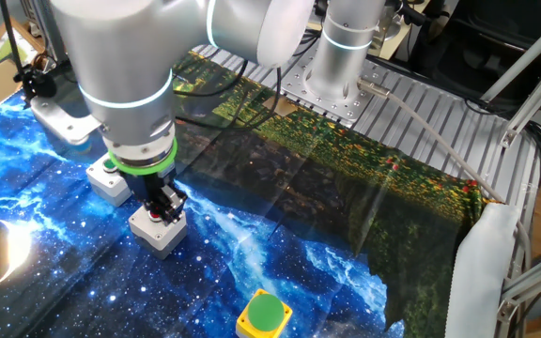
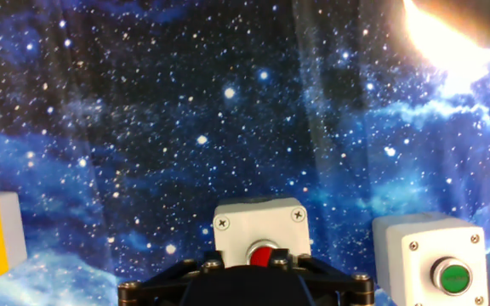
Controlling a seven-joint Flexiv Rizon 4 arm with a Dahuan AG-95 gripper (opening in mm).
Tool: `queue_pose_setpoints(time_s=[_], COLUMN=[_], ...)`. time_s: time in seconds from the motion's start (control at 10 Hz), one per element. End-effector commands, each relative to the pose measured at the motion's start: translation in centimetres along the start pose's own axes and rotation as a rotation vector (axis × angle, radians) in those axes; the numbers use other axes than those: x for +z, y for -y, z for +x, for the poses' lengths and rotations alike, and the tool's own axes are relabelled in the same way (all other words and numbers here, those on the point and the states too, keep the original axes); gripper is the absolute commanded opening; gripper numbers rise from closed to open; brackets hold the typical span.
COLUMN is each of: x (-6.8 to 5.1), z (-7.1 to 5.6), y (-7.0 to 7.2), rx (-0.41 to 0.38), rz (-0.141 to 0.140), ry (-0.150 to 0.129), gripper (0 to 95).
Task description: Press three buttons from left to right in sequence
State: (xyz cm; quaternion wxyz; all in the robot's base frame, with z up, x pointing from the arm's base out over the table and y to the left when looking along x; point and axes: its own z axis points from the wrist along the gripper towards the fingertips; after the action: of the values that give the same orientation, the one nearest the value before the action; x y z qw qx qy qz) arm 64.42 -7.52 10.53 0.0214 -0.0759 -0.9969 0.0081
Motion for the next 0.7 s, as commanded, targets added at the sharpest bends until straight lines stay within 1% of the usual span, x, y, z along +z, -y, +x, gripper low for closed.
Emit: queue_pose_setpoints(time_s=[0.1,0.3,0.5,0.7], x=[0.1,0.1,0.0,0.2], z=[0.1,0.2,0.5,0.5], y=[-0.1,-0.5,-1.2,-1.5], rx=[0.007,0.016,0.024,0.022], rz=[0.0,-0.002,0.0,-0.002], ry=[0.002,0.001,0.0,0.001], gripper=[57.0,57.0,57.0,57.0])
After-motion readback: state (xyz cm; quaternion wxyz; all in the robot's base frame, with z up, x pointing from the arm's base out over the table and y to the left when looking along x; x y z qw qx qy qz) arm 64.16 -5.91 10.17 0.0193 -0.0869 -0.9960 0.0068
